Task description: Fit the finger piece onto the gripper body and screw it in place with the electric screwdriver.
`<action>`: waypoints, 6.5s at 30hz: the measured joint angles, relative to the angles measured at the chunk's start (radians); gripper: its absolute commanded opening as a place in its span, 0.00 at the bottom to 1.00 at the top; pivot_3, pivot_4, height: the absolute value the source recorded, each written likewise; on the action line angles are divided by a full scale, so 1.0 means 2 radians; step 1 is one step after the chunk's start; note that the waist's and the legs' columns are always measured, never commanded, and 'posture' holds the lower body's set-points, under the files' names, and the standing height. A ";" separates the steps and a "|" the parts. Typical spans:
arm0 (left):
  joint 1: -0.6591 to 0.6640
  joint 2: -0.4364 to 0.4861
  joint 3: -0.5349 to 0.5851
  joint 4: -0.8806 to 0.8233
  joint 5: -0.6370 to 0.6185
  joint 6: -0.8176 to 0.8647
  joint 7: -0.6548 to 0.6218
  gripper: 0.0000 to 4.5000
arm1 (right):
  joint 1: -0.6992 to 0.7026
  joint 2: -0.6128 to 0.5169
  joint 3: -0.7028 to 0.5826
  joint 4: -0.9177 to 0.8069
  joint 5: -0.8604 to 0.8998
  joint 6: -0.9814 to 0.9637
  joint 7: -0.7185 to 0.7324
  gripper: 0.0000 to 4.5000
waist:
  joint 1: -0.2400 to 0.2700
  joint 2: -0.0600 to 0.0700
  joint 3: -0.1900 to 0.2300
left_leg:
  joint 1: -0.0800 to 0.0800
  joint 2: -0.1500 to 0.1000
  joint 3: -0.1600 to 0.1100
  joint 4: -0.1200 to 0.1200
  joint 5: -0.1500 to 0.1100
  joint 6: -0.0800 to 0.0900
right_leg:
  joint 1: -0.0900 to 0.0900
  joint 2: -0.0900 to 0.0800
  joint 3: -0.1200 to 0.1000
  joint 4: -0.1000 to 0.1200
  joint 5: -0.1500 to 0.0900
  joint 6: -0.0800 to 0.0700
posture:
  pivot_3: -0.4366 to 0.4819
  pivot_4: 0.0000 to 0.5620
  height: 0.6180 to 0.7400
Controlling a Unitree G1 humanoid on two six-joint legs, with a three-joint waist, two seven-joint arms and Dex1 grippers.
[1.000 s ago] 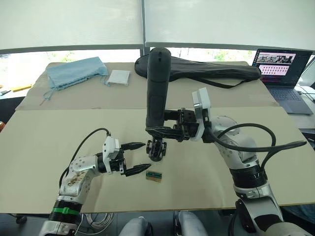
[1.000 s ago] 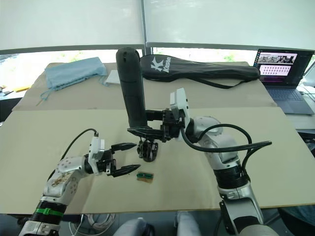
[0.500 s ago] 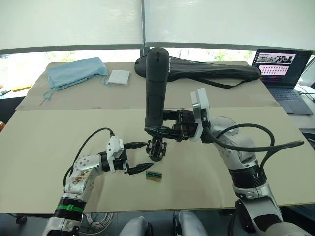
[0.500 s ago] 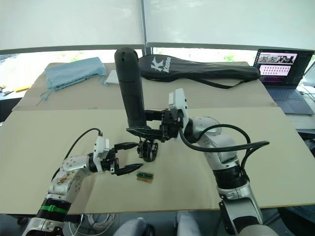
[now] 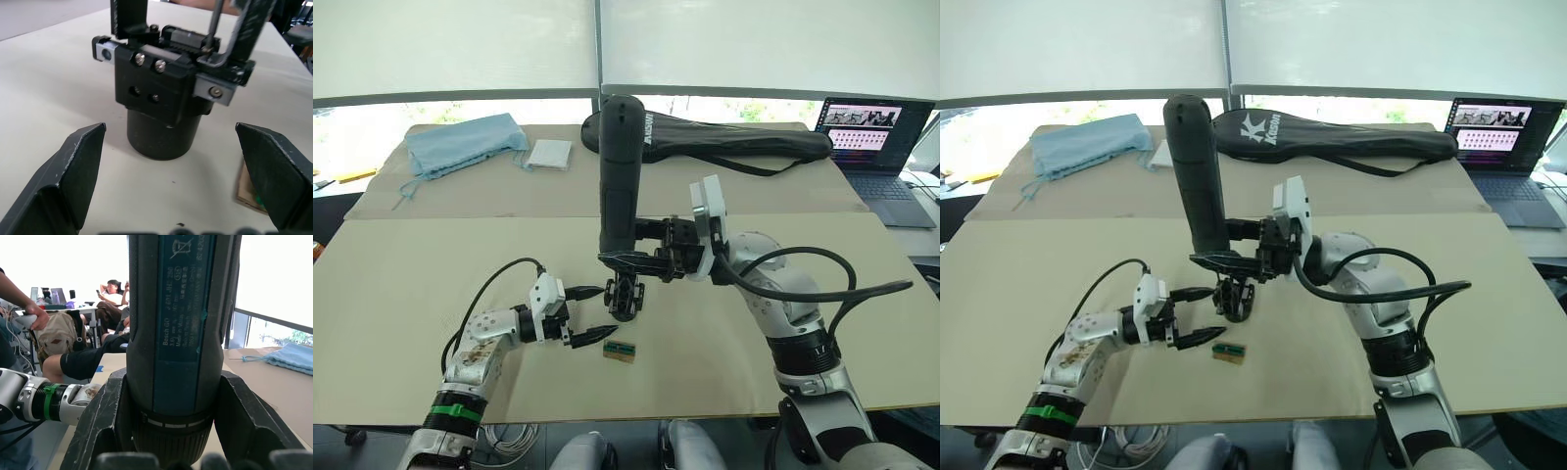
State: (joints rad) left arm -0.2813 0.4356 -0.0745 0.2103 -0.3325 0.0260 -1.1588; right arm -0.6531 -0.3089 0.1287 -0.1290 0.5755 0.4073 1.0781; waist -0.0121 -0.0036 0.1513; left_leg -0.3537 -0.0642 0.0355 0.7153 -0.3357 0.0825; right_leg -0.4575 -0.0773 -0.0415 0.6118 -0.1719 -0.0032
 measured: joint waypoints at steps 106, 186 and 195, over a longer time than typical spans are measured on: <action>-0.068 -0.050 -0.050 0.107 0.075 -0.068 0.012 0.54 | 0.028 -0.005 0.030 -0.023 -0.020 0.005 -0.059 0.43 | 0.006 -0.001 -0.016 | 0.001 0.001 0.000 -0.001 -0.001 0.001 | 0.001 -0.001 0.001 -0.001 0.000 0.000 | 0.48 0.27 1.00; 0.030 0.047 -0.041 0.006 0.029 -0.109 -0.102 0.99 | 0.188 -0.080 0.008 -0.208 0.023 -0.058 -0.037 0.43 | 0.016 -0.002 -0.005 | 0.000 0.000 0.000 -0.001 -0.002 0.003 | 0.001 -0.002 -0.001 -0.002 0.000 0.000 | 0.48 0.27 1.00; 0.009 0.019 -0.065 0.014 0.035 -0.095 -0.102 0.99 | 0.188 -0.067 0.034 -0.175 -0.015 -0.096 -0.014 0.43 | 0.017 -0.002 -0.005 | 0.000 0.000 0.000 0.000 -0.002 0.003 | 0.001 -0.002 -0.001 -0.002 0.000 0.001 | 0.48 0.27 1.00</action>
State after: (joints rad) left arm -0.2627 0.4729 -0.2042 0.2374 -0.2633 -0.1643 -1.3637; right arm -0.2777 -0.4434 0.1958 -0.4785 0.5455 0.2144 1.0510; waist 0.0219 -0.0072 0.1408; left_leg -0.3539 -0.0652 0.0356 0.7145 -0.3395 0.0884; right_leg -0.4558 -0.0815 -0.0434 0.6086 -0.1717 -0.0022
